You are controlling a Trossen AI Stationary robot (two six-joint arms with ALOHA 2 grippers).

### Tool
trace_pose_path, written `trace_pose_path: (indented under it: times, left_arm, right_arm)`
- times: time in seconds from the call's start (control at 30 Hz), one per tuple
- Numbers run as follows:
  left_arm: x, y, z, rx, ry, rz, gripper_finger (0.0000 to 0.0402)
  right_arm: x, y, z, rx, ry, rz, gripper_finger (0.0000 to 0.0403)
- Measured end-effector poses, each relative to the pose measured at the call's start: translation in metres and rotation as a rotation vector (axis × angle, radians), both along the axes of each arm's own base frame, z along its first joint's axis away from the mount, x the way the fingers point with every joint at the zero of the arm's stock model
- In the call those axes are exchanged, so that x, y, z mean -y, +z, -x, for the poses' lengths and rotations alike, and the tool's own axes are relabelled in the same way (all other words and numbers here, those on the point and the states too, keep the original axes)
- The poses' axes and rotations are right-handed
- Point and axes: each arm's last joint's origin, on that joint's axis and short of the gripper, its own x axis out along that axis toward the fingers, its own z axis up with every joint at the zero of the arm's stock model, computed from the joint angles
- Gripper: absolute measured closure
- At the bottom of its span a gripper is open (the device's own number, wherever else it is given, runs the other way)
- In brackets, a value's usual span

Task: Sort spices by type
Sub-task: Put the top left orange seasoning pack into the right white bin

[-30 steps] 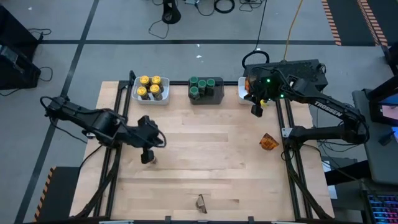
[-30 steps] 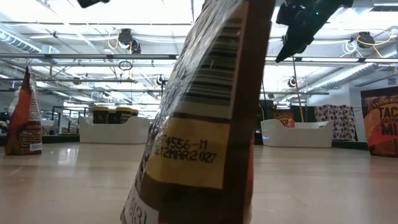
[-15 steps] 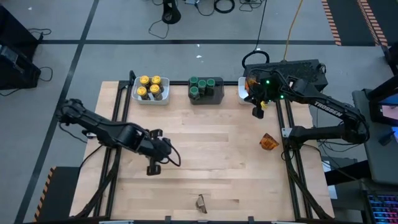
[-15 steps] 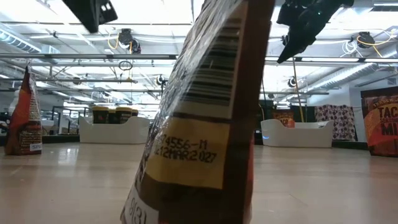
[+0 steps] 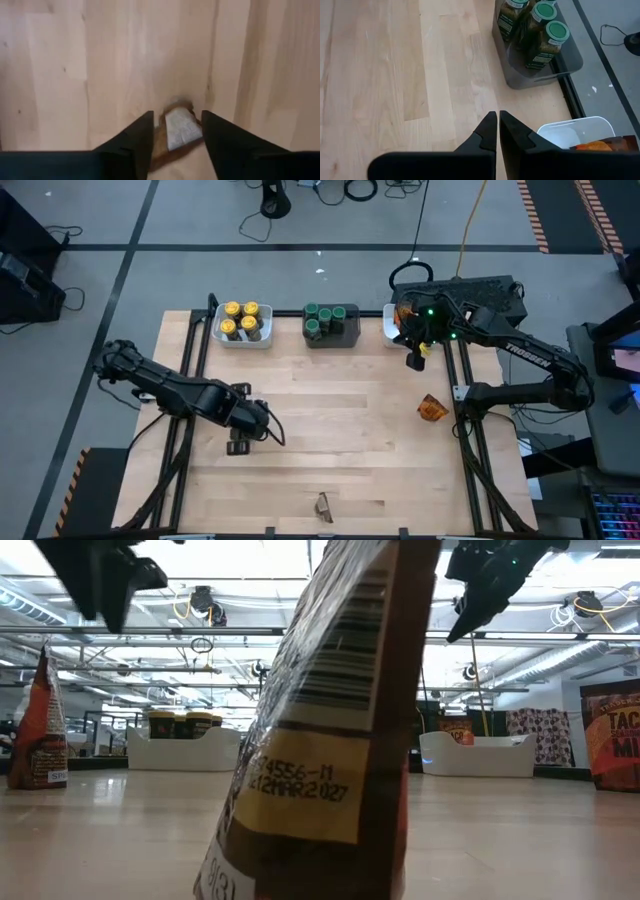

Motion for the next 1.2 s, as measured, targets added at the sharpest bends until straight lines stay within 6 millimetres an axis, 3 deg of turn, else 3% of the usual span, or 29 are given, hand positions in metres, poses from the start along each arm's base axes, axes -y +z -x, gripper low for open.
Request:
trace_pose_path:
  times: [0.27, 0.47, 0.8, 1.03, 1.2]
  left_arm:
    - [0.007, 0.0, 0.006, -0.026, -0.061, -0.005, 0.0184]
    - [0.014, -0.003, 0.017, -0.133, -0.166, -0.033, 0.0182]
    - [0.022, -0.022, 0.007, -0.227, -0.245, -0.075, 0.0182]
    - [0.02, -0.047, 0.011, -0.334, -0.283, -0.122, 0.0182]
    - [0.018, -0.048, 0.011, -0.321, -0.332, -0.173, 0.0182]
  right_arm:
    - [-0.001, -0.001, 0.001, -0.017, 0.0, -0.011, 0.0403]
    - [-0.001, -0.002, 0.002, -0.026, -0.003, -0.021, 0.0403]
    - [-0.002, -0.003, 0.003, -0.033, -0.001, -0.032, 0.0403]
    - [-0.002, -0.003, 0.003, -0.037, -0.001, -0.035, 0.0403]
    - [-0.002, -0.003, 0.003, -0.037, -0.001, -0.034, 0.0403]
